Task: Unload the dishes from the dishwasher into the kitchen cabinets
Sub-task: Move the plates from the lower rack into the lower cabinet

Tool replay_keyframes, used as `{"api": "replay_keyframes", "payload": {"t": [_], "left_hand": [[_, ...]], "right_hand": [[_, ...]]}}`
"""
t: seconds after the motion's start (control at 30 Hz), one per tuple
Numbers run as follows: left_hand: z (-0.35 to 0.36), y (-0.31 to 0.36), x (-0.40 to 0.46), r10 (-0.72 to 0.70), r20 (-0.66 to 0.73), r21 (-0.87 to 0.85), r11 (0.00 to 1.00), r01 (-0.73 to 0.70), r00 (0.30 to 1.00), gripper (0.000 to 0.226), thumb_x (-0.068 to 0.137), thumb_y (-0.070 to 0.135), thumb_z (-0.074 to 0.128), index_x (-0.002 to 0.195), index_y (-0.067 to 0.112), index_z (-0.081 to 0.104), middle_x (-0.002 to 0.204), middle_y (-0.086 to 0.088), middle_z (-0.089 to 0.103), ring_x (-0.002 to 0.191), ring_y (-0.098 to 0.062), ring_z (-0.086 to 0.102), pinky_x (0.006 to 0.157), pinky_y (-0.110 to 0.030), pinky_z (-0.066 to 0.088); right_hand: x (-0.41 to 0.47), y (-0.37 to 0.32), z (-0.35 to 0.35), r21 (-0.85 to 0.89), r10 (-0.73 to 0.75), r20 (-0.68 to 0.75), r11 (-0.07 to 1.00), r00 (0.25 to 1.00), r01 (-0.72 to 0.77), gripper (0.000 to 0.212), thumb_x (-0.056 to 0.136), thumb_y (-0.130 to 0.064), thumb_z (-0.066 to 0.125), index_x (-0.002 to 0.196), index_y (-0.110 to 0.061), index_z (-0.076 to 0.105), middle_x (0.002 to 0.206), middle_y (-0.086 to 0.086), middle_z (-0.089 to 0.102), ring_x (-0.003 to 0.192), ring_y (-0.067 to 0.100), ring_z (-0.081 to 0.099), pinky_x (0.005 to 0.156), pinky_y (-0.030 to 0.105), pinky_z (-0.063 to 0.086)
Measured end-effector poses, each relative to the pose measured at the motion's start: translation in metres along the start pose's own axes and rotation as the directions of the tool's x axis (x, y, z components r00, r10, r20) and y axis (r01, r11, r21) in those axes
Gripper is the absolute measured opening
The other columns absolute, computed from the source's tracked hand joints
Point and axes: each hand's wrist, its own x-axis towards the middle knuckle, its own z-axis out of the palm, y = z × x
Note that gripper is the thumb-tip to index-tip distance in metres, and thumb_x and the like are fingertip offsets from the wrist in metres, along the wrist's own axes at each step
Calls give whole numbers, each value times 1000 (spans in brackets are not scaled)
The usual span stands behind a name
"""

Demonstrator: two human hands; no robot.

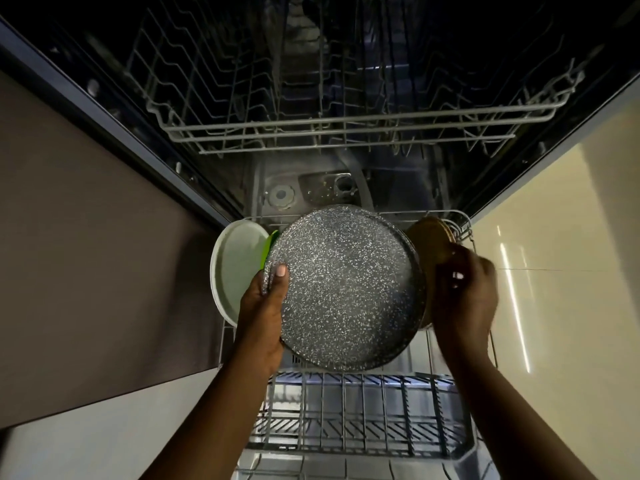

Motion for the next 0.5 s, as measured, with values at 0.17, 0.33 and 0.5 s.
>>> {"api": "replay_keyframes", "payload": {"t": [0.17, 0.33, 0.5], "left_hand": [[-1, -4, 2, 21, -22, -62, 998, -23, 1000, 67, 67, 54, 74, 127, 30, 56, 129, 3, 63, 125, -23, 54, 107, -57, 35], [-2, -6, 2, 37, -7, -97, 995, -37, 999, 72, 61, 59, 76, 124, 30, 59, 128, 5, 63, 125, -23, 53, 108, -57, 33], [-7, -7, 5, 47, -46, -114, 992, -52, 998, 62, 75, 51, 71, 130, 31, 53, 130, 7, 60, 127, -19, 48, 111, -55, 31]], "right_hand": [[32, 38, 15, -178, 254, 154, 958, 955, -226, 58, 94, -26, 53, 143, -12, 25, 123, 25, 52, 103, 40, 55, 85, 52, 51], [26, 26, 9, -302, 131, 119, 949, 984, -90, 36, 100, -22, 36, 134, -13, 29, 95, 21, 64, 69, 30, 58, 58, 40, 47], [23, -28, -50, -333, -131, -138, 940, 982, 78, 34, 99, -26, 36, 133, -24, 42, 96, 15, 67, 68, 27, 54, 54, 27, 32]]}}
